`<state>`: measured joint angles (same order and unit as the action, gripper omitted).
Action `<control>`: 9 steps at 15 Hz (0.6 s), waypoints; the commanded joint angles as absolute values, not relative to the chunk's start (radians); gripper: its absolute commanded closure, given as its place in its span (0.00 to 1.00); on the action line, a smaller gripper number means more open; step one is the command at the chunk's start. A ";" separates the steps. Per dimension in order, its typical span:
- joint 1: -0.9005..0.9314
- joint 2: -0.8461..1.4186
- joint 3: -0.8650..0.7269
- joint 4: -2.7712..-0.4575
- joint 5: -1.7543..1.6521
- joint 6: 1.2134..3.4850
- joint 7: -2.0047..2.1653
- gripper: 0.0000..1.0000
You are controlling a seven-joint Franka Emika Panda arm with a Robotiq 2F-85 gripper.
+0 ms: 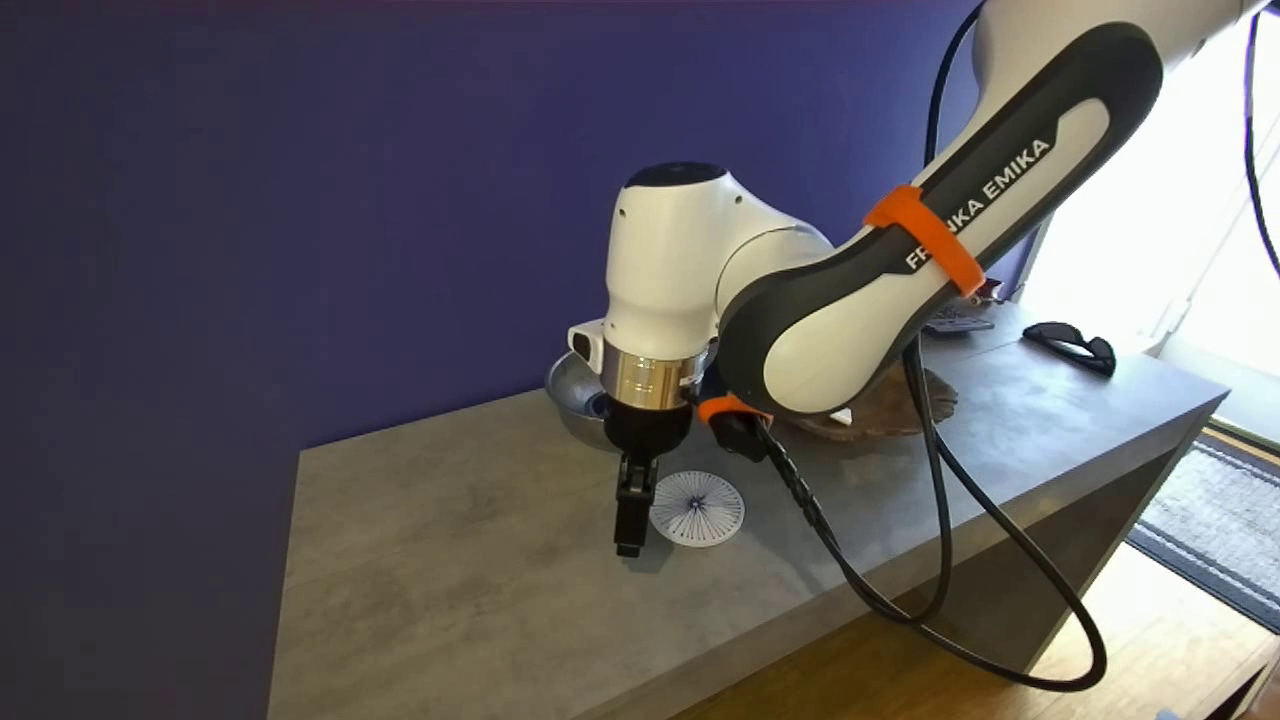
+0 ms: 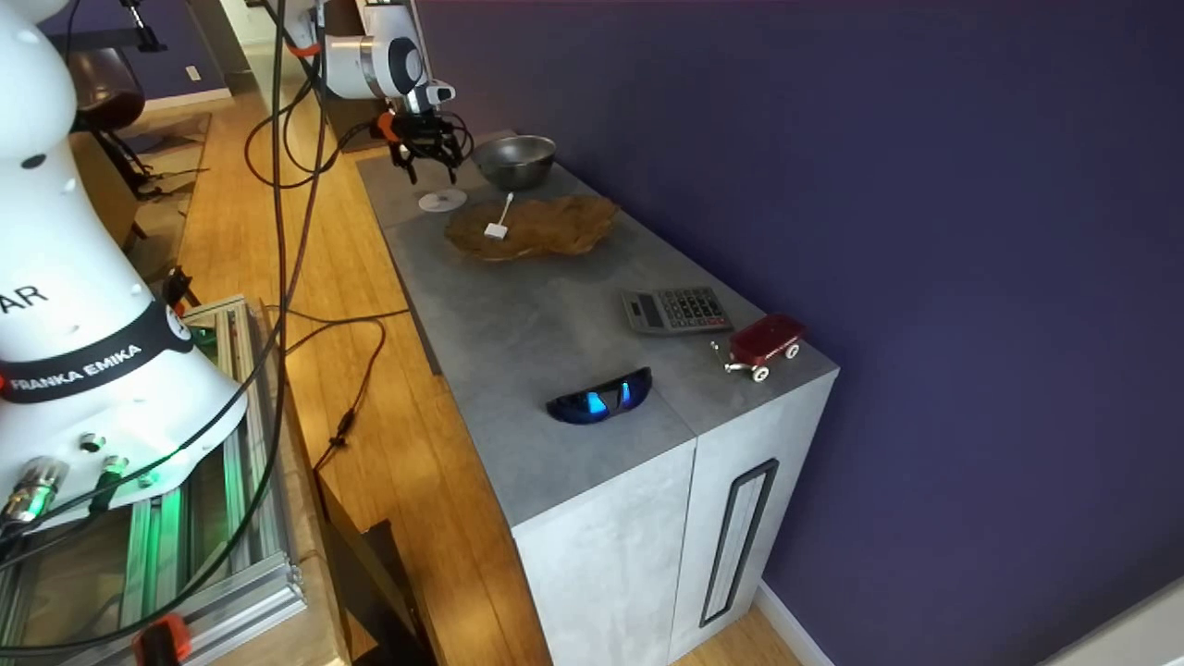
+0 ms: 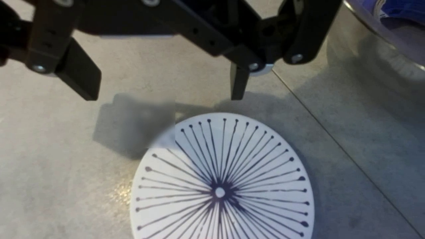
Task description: Move the white circular object to the right
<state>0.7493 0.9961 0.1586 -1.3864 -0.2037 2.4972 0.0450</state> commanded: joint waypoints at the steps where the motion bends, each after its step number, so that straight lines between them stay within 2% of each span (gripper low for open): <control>1: 0.789 1.047 0.118 -1.319 -0.215 2.484 0.097 0.00; 9: 0.746 1.057 0.141 -1.294 -0.177 2.351 0.062 0.00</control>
<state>0.7740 1.0548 0.1292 -1.3052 -0.1994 2.4251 0.0856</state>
